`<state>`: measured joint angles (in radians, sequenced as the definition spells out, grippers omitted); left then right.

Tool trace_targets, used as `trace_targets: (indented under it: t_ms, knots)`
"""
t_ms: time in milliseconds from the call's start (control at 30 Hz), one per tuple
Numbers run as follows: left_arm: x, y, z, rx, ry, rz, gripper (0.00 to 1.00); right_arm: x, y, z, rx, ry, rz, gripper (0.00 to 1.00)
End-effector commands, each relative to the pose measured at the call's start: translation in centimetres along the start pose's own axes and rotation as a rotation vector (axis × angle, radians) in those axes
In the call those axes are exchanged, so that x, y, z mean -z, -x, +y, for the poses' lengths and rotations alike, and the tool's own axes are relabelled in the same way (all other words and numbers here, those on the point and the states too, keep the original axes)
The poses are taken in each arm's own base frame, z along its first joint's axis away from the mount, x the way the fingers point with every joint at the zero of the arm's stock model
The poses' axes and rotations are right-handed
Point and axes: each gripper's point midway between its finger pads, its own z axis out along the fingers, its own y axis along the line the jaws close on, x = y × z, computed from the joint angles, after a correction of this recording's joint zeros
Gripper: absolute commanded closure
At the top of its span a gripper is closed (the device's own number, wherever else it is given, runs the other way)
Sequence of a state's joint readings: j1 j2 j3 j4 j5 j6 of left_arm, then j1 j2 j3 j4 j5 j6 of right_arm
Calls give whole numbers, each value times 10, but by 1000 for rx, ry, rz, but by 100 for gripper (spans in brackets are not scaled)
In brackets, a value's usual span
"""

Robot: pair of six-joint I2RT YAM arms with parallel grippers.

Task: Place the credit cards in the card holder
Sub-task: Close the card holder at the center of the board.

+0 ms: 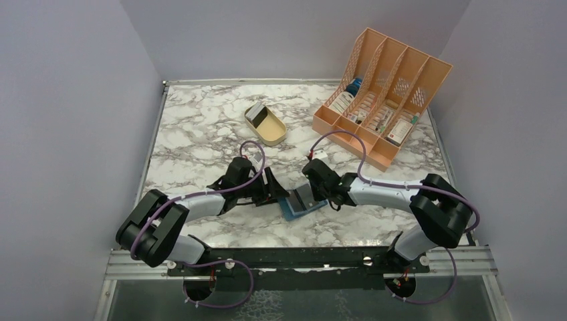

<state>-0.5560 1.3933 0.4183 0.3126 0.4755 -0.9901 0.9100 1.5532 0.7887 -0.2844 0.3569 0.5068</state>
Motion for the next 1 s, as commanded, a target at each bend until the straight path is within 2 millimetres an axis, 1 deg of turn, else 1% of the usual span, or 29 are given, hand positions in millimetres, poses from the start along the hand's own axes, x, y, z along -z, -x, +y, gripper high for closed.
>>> trace_targets:
  t_ms: [0,133,333,433,467,533,600,733,800,967]
  knots:
    - [13,9,-56,-41,-185,-3,37,6,-10,43,-82,209,40,98]
    - [19,9,-68,-47,-217,-8,37,6,-12,46,-90,233,45,98]
    - [21,11,-74,-58,-234,-12,37,14,-8,60,-118,316,36,99]
    - [22,14,-79,-69,-244,-17,37,21,-3,73,-147,390,20,99]
    - [21,14,-79,-75,-243,-21,37,24,-3,79,-160,432,22,99]
    - [19,15,-76,-80,-231,-25,38,24,-8,84,-180,463,41,99]
    - [14,14,-69,-81,-214,-18,39,22,-14,83,-186,455,57,96]
    - [6,10,-54,-83,-177,3,44,19,-16,70,-186,387,53,85]
    - [2,9,-48,-88,-160,10,49,22,-13,64,-188,362,35,83]
    - [-4,9,-38,-102,-132,9,64,29,-8,52,-177,316,7,82]
